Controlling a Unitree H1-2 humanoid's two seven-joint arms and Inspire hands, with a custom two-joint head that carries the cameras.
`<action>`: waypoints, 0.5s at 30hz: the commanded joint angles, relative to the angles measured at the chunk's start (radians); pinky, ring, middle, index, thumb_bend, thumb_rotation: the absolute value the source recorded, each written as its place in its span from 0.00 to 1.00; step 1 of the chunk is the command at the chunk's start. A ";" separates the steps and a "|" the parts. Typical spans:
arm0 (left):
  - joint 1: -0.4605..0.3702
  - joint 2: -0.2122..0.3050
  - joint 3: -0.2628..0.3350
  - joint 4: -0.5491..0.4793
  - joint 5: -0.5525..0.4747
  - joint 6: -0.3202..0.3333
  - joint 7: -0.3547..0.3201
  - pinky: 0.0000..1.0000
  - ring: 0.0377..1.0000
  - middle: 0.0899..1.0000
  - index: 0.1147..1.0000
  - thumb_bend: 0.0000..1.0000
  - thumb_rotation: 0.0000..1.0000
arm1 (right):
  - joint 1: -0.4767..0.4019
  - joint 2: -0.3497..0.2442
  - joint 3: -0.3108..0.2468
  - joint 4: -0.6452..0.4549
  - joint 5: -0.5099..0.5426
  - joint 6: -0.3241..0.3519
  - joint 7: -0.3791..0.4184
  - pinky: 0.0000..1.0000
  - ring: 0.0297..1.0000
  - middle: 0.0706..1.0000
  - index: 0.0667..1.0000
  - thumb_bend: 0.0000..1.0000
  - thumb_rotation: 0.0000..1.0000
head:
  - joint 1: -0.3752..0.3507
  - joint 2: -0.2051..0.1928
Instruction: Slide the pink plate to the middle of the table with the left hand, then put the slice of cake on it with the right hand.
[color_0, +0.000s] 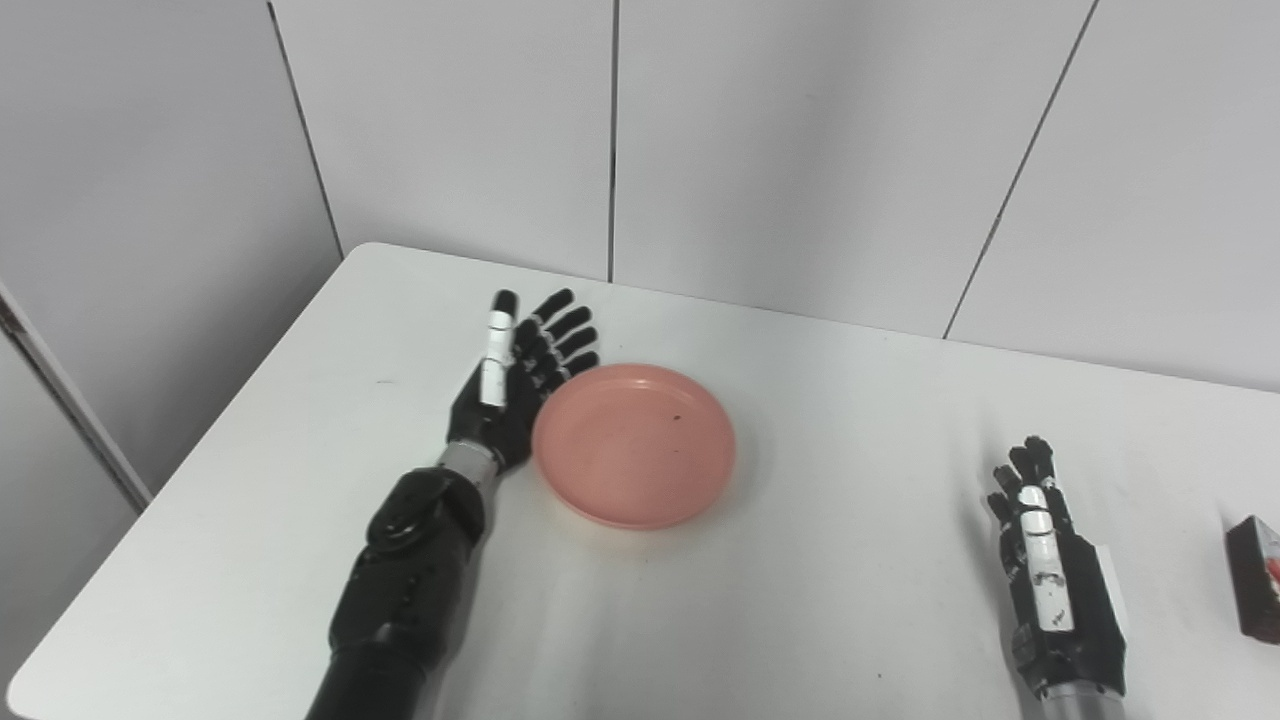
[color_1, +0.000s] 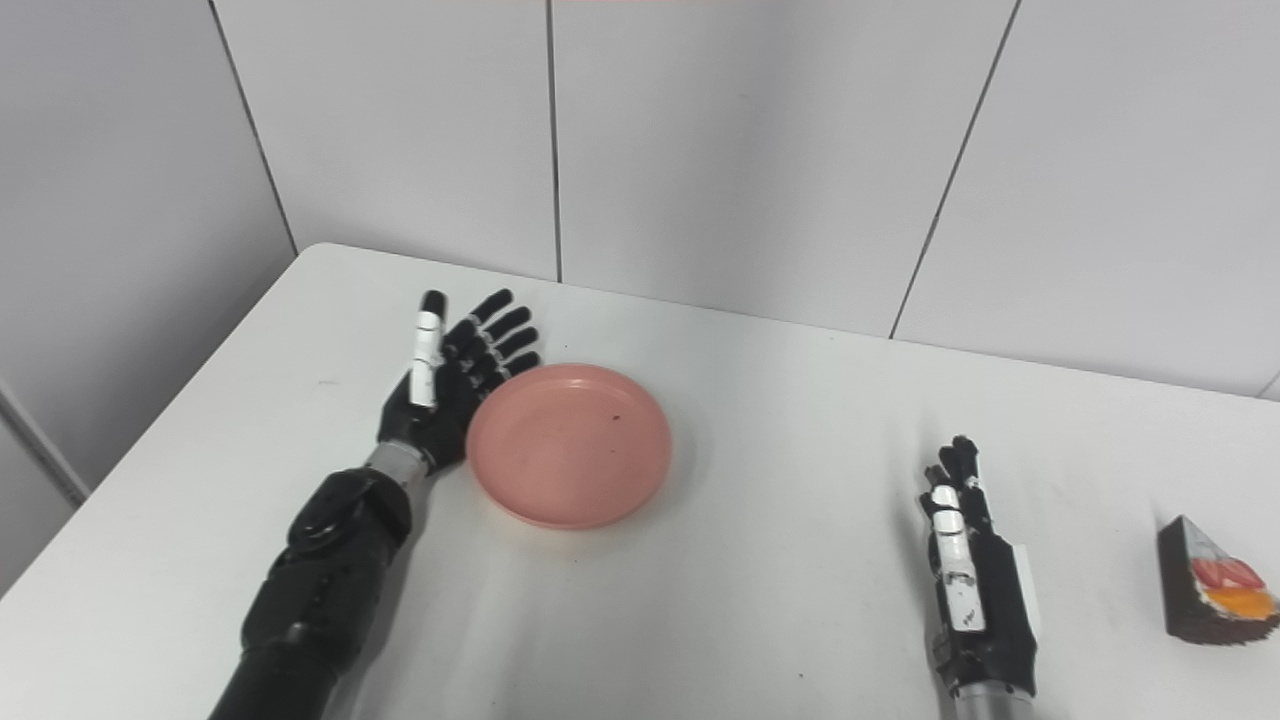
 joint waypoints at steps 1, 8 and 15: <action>0.049 -0.023 -0.006 -0.014 0.014 0.014 0.023 0.93 0.93 0.92 0.91 0.83 1.00 | -0.031 0.017 0.002 0.016 -0.014 -0.083 -0.009 1.00 1.00 1.00 1.00 0.59 0.82 | -0.028 0.005; 0.137 -0.074 -0.033 -0.103 0.023 -0.001 0.021 0.95 0.95 0.94 0.93 0.77 1.00 | -0.038 0.048 0.015 0.052 -0.044 -0.126 -0.027 1.00 0.98 0.99 1.00 0.60 0.78 | -0.146 0.024; 0.172 -0.108 -0.051 -0.120 0.001 -0.021 0.001 1.00 0.99 0.98 0.97 0.77 1.00 | -0.046 0.073 0.032 0.044 -0.084 -0.099 -0.050 1.00 1.00 0.99 1.00 0.62 0.77 | -0.234 0.036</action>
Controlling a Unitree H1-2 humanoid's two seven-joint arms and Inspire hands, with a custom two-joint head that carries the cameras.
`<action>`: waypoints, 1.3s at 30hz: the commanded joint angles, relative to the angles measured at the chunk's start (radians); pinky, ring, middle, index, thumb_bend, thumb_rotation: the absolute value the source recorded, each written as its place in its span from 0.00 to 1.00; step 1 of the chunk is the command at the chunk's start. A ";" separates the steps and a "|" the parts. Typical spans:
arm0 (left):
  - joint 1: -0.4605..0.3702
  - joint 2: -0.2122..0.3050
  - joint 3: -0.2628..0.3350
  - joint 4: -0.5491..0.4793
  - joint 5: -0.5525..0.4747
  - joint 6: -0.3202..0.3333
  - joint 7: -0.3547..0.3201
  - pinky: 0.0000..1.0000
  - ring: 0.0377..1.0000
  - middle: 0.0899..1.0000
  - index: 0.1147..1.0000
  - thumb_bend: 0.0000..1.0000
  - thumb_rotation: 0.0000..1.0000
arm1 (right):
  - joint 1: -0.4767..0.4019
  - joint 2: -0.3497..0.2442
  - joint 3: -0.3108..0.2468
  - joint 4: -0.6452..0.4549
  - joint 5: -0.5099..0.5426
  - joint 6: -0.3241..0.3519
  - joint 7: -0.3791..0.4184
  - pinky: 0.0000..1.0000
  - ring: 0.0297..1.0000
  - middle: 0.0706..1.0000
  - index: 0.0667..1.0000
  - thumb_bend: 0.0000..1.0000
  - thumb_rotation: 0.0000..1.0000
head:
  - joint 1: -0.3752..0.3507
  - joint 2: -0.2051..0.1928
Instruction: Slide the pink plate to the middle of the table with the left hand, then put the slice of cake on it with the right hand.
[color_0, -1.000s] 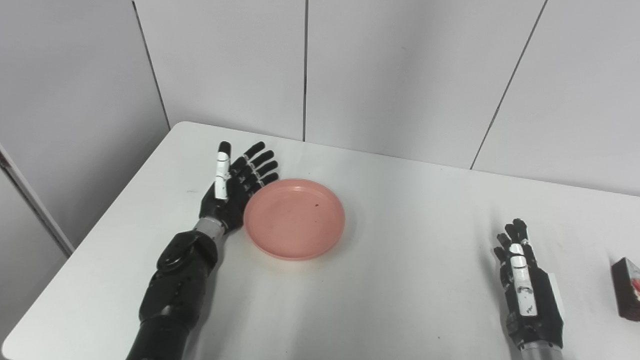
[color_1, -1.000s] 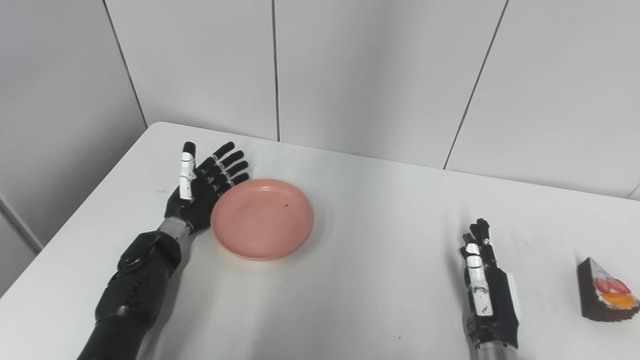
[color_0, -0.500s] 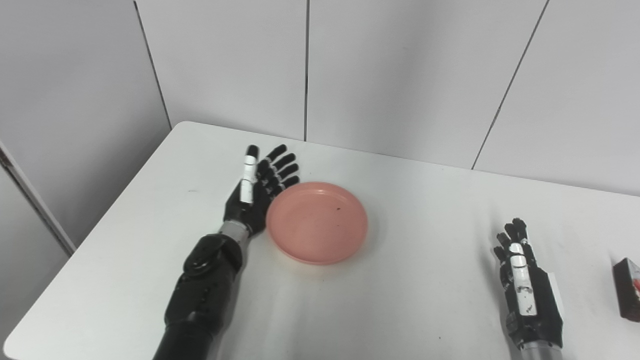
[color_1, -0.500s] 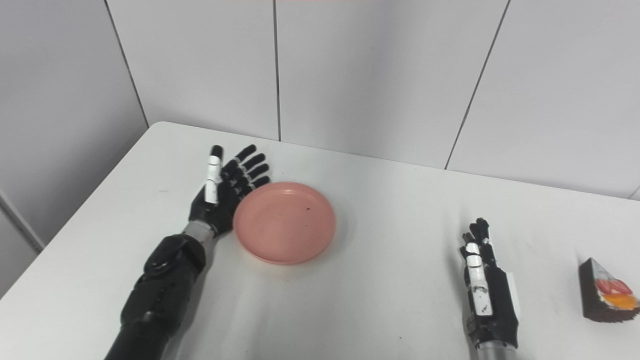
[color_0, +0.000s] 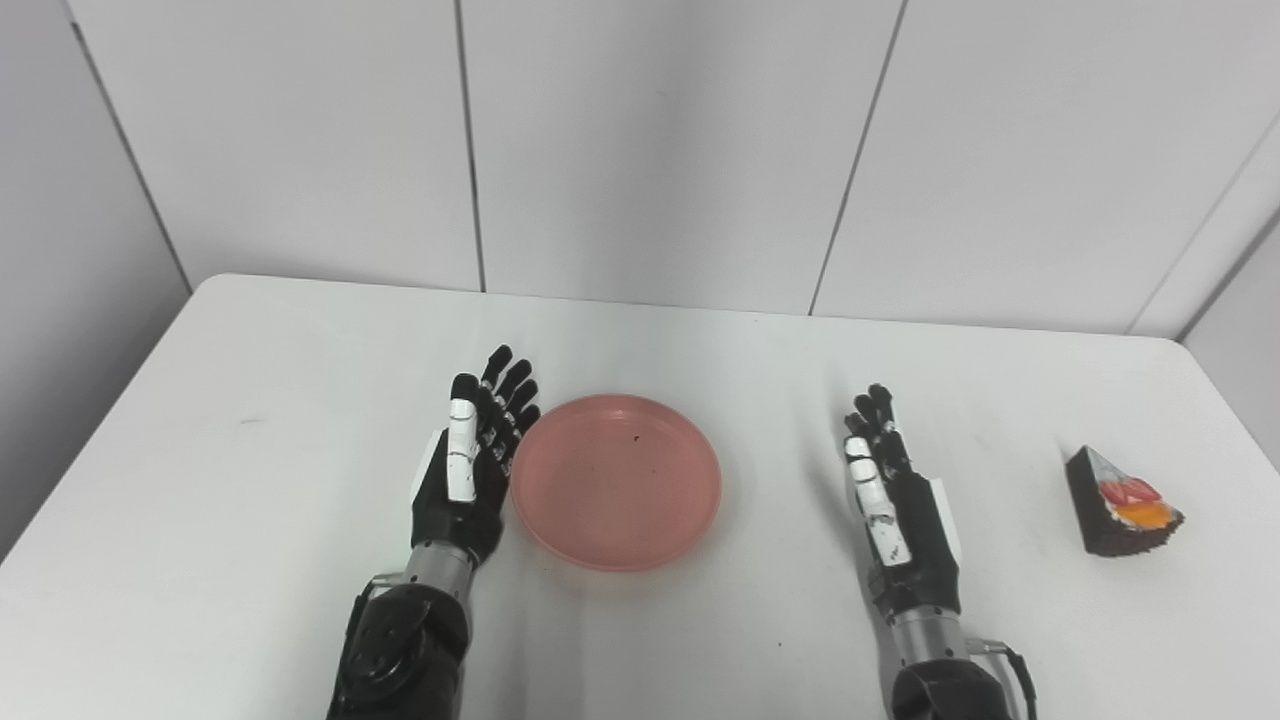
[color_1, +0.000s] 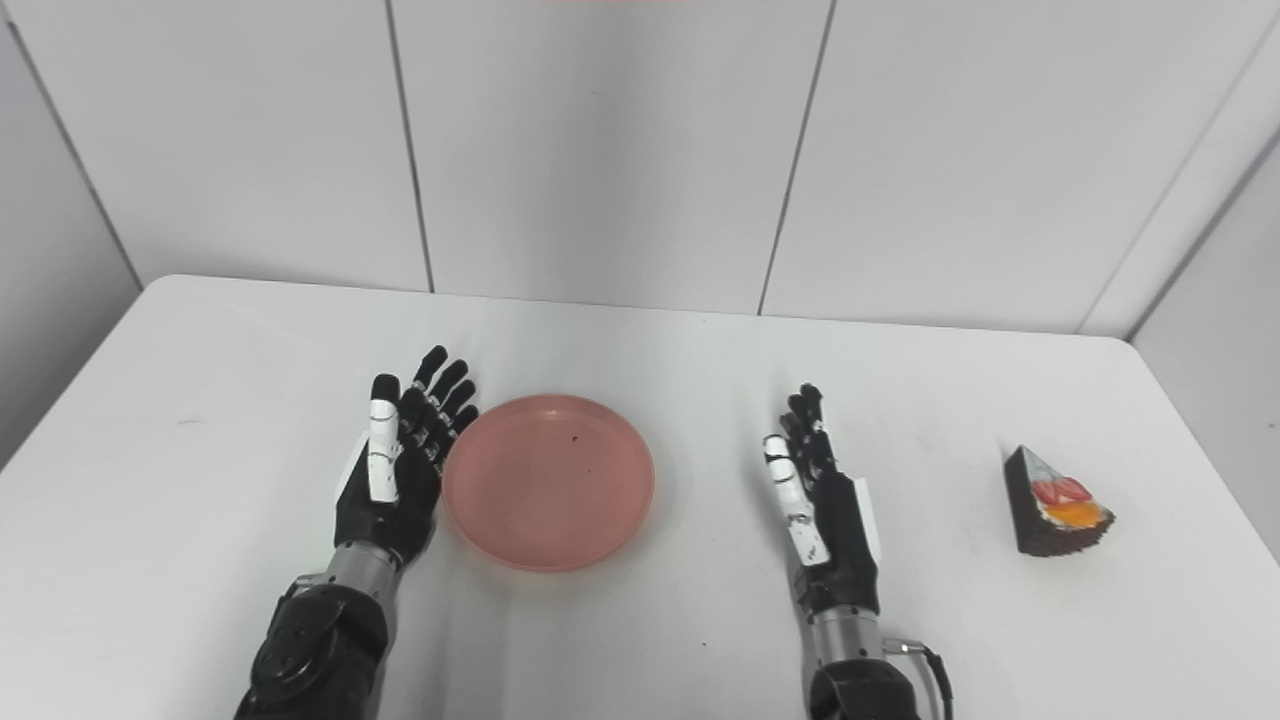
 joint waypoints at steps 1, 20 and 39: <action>0.042 -0.021 -0.012 0.028 -0.008 -0.001 -0.016 1.00 1.00 0.99 0.97 0.78 1.00 | -0.010 0.013 0.009 -0.007 -0.012 -0.024 -0.009 1.00 1.00 0.99 1.00 0.62 0.77 | -0.014 0.003; 0.066 -0.009 -0.089 0.054 0.032 -0.047 -0.067 1.00 1.00 1.00 1.00 0.73 1.00 | -0.048 0.003 -0.007 -0.010 -0.043 -0.036 -0.051 1.00 0.98 0.98 0.99 0.67 0.77 | -0.123 0.013; 0.049 0.012 -0.071 0.086 0.070 -0.109 -0.052 1.00 1.00 1.00 1.00 0.75 1.00 | -0.133 -0.197 -0.131 -0.216 -0.428 0.153 -0.252 0.83 0.87 0.86 0.88 0.62 0.73 | -0.244 0.000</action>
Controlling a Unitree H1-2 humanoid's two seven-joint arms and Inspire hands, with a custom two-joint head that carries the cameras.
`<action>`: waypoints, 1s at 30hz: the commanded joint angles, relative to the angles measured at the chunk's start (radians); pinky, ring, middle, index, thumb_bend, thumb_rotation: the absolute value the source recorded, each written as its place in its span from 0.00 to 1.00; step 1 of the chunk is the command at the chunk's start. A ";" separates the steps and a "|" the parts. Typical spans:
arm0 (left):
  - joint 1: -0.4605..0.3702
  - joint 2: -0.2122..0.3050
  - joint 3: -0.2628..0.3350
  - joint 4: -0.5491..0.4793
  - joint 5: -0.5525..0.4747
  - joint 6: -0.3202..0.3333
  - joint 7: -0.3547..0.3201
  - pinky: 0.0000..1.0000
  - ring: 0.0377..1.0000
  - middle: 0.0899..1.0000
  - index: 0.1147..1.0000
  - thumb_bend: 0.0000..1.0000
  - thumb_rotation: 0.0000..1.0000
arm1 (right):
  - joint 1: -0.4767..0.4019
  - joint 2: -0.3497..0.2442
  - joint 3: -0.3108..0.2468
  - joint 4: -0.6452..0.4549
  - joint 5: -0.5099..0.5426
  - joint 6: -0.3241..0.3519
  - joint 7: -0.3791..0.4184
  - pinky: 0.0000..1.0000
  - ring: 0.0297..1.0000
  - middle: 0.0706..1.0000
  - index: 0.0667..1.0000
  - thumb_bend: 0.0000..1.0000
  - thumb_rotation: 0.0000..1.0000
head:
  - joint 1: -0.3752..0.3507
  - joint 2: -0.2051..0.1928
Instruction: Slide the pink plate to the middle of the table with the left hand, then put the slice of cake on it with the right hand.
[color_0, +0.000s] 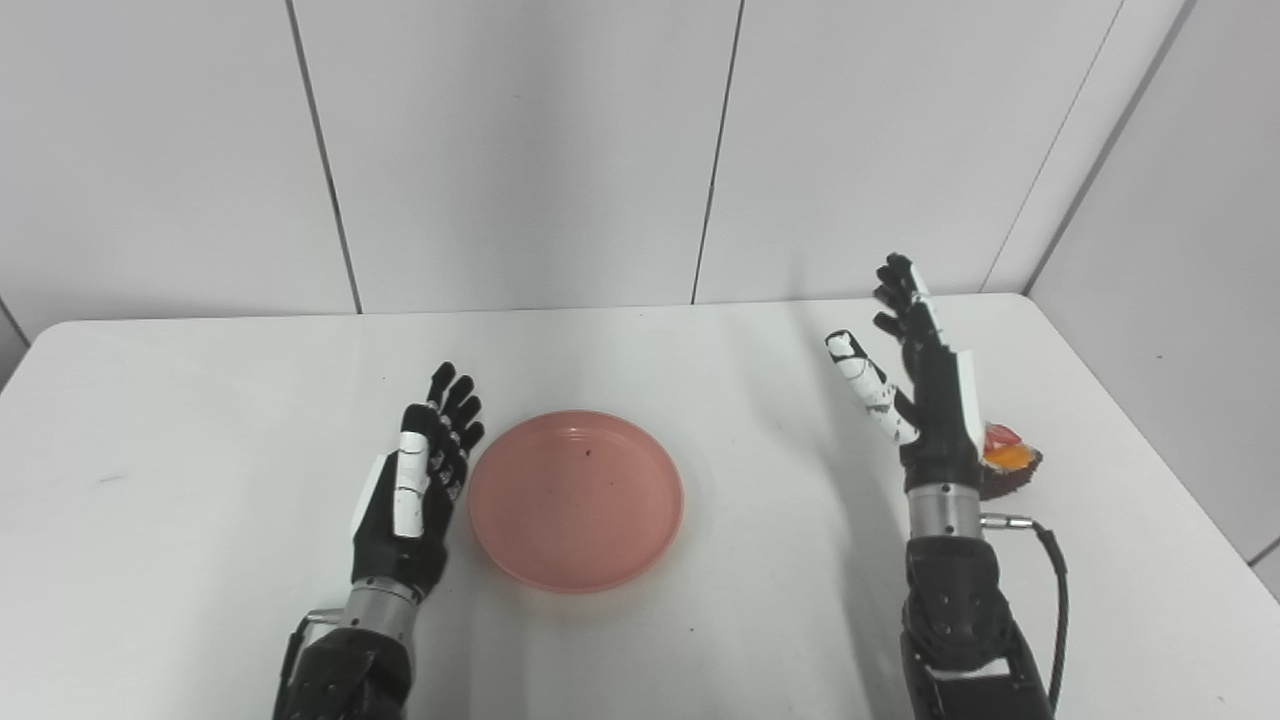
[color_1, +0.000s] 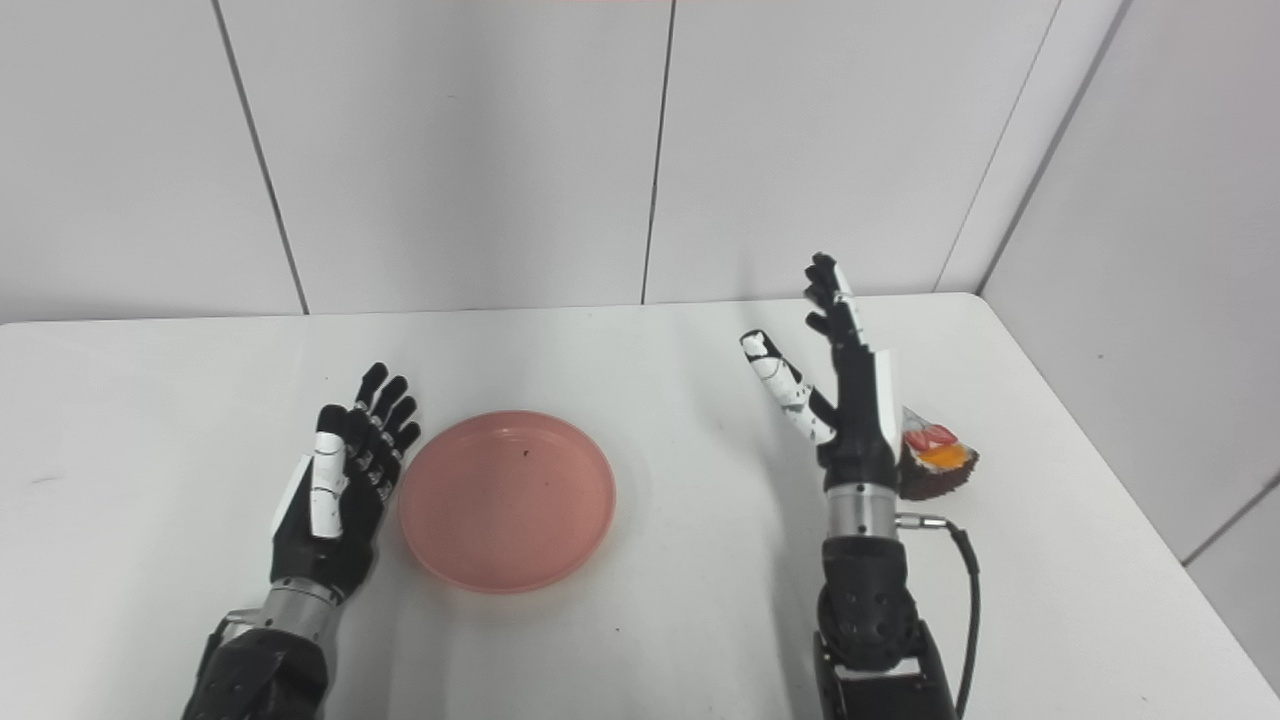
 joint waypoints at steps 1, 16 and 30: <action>0.046 0.015 0.010 0.052 -0.001 -0.010 -0.003 1.00 1.00 1.00 1.00 0.76 1.00 | -0.036 -0.050 -0.001 -0.085 -0.099 0.129 0.013 0.82 0.87 0.86 0.87 0.64 0.70 | -0.038 -0.004; 0.014 0.077 0.051 0.185 -0.031 -0.120 -0.044 1.00 1.00 1.00 1.00 0.69 1.00 | -0.069 -0.144 0.023 -0.197 -0.567 0.562 0.292 0.68 0.81 0.84 0.83 0.76 0.41 | -0.226 -0.020; 0.021 0.092 0.049 0.166 -0.039 -0.098 -0.071 1.00 1.00 1.00 1.00 0.68 1.00 | -0.072 -0.155 -0.093 -0.156 -0.707 0.562 0.478 0.78 0.87 0.87 0.84 0.83 0.35 | -0.243 -0.016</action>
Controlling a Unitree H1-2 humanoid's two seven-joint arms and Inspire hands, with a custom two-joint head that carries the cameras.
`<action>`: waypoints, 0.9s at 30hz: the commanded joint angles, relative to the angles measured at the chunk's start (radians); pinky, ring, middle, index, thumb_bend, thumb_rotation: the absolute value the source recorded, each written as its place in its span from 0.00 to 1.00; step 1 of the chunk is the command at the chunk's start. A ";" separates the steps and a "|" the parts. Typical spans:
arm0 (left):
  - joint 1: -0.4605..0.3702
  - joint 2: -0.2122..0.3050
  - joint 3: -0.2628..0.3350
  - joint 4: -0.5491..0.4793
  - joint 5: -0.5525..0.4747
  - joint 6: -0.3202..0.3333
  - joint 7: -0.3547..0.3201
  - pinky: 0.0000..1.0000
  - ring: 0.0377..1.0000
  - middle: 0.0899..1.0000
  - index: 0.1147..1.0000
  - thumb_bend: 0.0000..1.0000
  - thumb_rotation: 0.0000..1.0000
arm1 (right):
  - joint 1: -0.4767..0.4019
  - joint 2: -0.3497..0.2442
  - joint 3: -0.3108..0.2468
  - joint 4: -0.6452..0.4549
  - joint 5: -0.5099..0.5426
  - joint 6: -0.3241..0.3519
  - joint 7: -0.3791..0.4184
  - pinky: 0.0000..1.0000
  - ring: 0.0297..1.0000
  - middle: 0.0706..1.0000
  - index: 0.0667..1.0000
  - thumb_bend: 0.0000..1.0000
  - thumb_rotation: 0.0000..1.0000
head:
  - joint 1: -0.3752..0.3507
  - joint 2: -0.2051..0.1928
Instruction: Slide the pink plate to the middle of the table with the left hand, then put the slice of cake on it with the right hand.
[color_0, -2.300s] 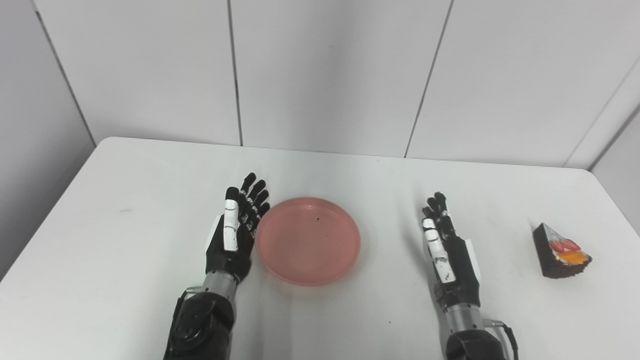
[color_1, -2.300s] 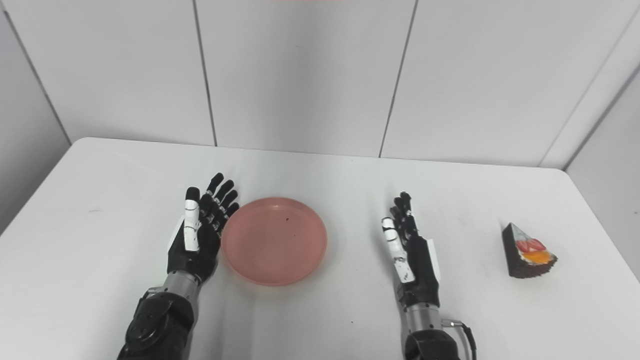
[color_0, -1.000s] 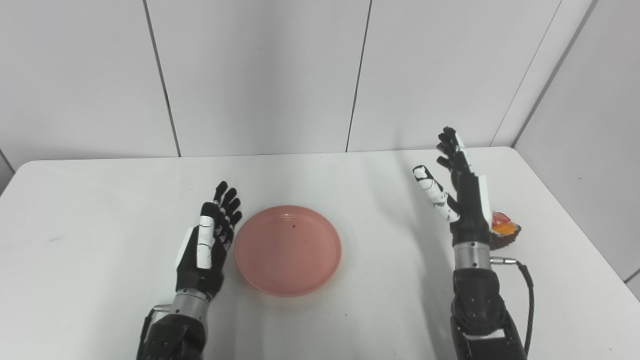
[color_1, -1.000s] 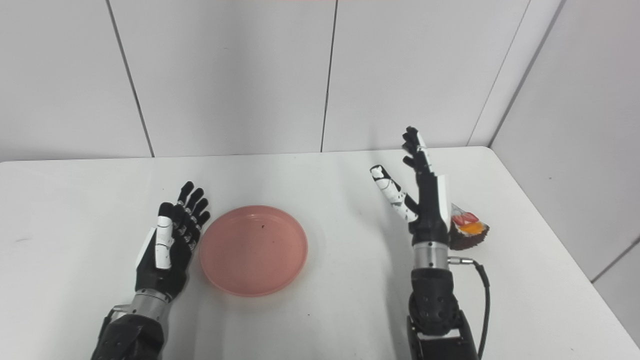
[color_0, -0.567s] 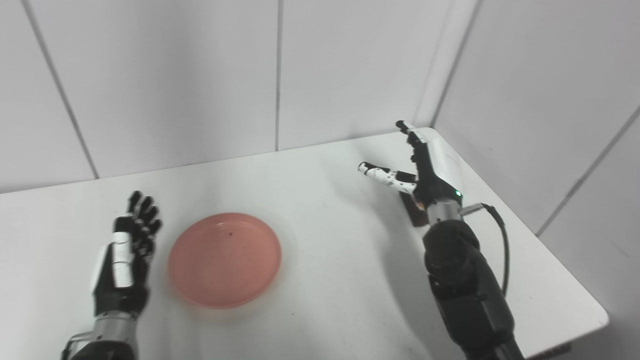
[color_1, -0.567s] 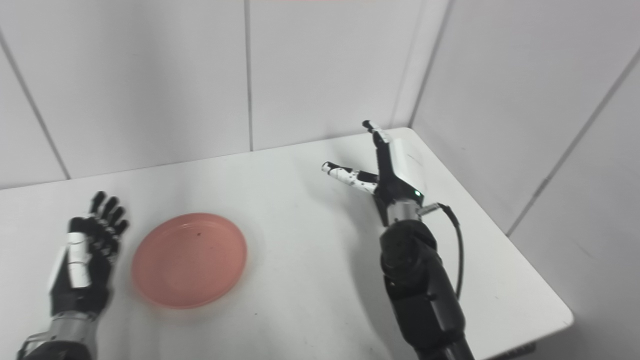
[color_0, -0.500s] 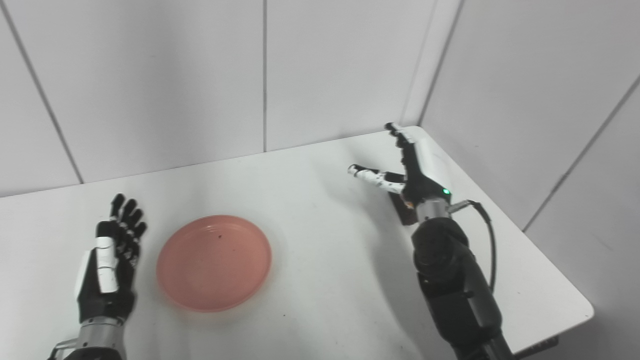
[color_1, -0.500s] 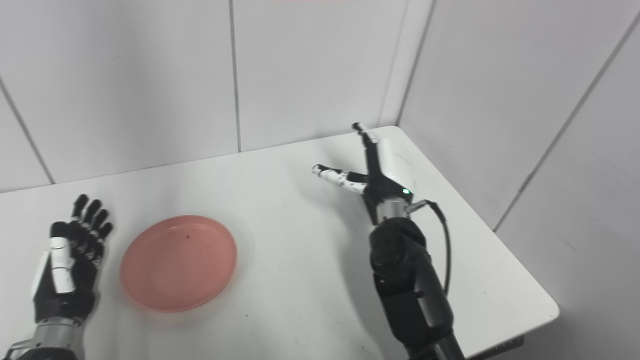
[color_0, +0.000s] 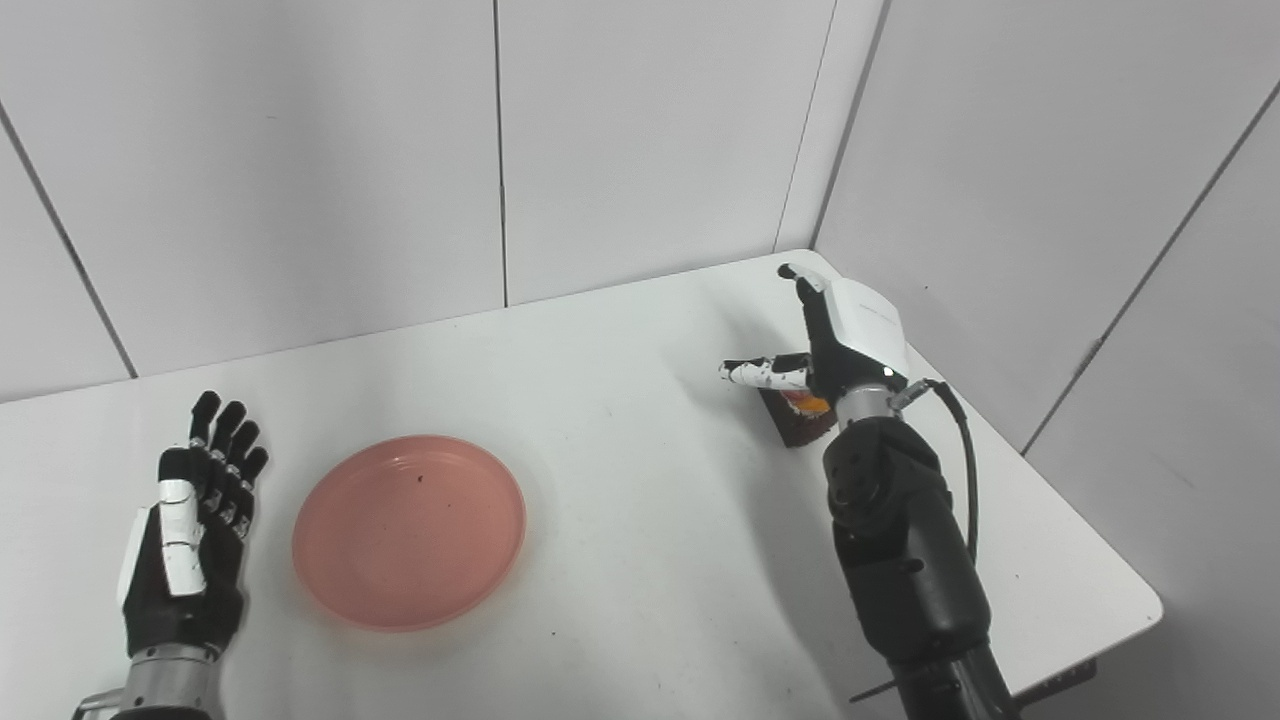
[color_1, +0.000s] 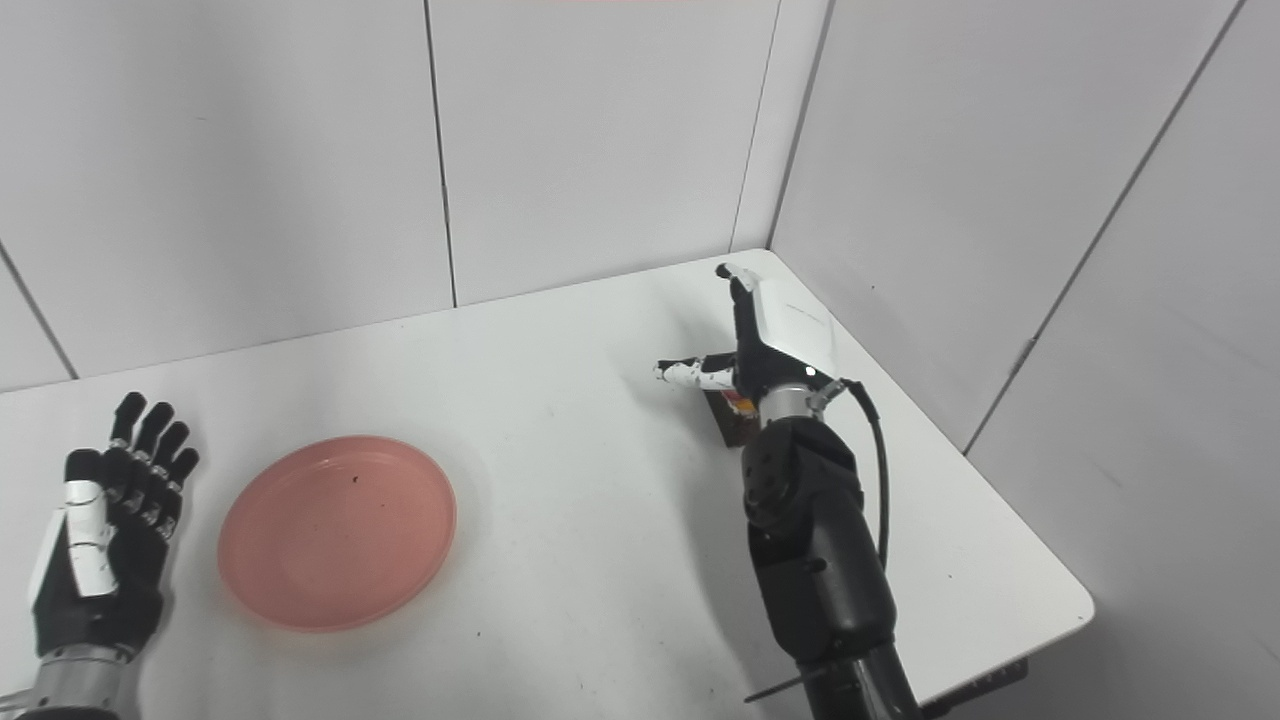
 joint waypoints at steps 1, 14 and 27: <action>0.086 0.029 0.008 0.057 -0.004 -0.007 -0.024 1.00 1.00 1.00 1.00 0.67 1.00 | -0.031 -0.021 -0.032 -0.028 -0.040 -0.003 0.040 0.80 0.87 0.88 0.84 0.83 0.35 | 0.001 0.001; 0.104 0.016 -0.004 0.002 -0.002 0.027 -0.012 1.00 1.00 1.00 1.00 0.68 1.00 | -0.042 -0.025 -0.114 0.025 -0.123 -0.003 0.223 0.77 0.91 0.89 0.85 0.82 0.33 | 0.026 0.012; 0.107 0.019 -0.011 -0.014 -0.005 0.035 -0.025 1.00 1.00 1.00 1.00 0.69 1.00 | -0.047 -0.073 -0.062 0.172 -0.018 -0.003 0.145 0.35 0.43 0.51 0.80 0.77 0.16 | 0.032 0.034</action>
